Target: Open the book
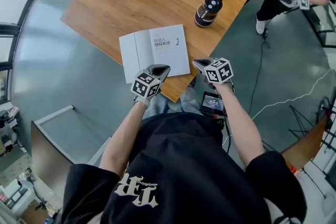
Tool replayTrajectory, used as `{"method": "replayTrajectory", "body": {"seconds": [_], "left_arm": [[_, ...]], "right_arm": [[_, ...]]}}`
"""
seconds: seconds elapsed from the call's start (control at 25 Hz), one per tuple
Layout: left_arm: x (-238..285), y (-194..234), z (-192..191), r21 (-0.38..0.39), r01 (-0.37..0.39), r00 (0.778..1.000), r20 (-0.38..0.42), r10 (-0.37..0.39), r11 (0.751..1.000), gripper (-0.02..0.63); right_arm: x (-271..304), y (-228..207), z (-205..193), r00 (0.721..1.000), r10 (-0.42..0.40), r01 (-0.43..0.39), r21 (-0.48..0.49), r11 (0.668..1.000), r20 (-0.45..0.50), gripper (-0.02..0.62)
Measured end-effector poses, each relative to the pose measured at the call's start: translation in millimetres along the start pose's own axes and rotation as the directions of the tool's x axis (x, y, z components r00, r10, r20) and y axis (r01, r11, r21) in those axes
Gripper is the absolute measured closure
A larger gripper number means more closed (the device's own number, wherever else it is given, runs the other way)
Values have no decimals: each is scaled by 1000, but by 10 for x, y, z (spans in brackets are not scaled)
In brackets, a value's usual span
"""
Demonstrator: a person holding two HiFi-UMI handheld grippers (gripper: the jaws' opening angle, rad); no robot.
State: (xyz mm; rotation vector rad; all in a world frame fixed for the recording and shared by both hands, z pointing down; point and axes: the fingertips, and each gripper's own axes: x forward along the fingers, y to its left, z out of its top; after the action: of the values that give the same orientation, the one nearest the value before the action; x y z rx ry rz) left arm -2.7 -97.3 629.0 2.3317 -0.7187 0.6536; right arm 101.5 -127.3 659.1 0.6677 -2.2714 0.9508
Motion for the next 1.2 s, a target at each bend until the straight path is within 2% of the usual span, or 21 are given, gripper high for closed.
{"method": "replayTrajectory", "body": {"seconds": [0.2, 0.4, 0.56, 0.64, 0.76, 0.88, 1.0, 1.2], "left_arm": [[636, -11, -98, 42, -2, 992, -127, 7, 999, 600], [1062, -43, -27, 70, -22, 982, -186, 35, 997, 600], [1273, 95, 66, 80, -90, 973, -206, 104, 993, 600], [1318, 196, 81, 53, -111, 966, -228, 121, 992, 600], [1346, 255, 53, 20, -99, 960, -260, 101, 995, 600], [1341, 262, 45, 50, -91, 958, -268, 101, 995, 600], [1310, 317, 20, 86, -118, 950, -280, 138, 989, 600], [1013, 567, -111, 106, -206, 911, -343, 230, 973, 600]], "right_arm": [[-160, -81, -134, 1000, -5, 5, 5, 1000, -9, 606], [-315, -200, -290, 999, -16, 17, 24, 1000, -27, 606], [-404, -273, -419, 999, -20, 22, 38, 999, -45, 606], [-439, -282, -459, 998, -20, 22, 39, 999, -52, 606], [-471, -298, -495, 998, -18, 20, 37, 999, -63, 606], [-467, -319, -513, 997, -14, 16, 28, 999, -75, 606], [-434, -307, -500, 997, -8, 10, 18, 1000, -83, 606], [-308, -225, -399, 997, 13, -13, 4, 1000, -82, 606]]}}
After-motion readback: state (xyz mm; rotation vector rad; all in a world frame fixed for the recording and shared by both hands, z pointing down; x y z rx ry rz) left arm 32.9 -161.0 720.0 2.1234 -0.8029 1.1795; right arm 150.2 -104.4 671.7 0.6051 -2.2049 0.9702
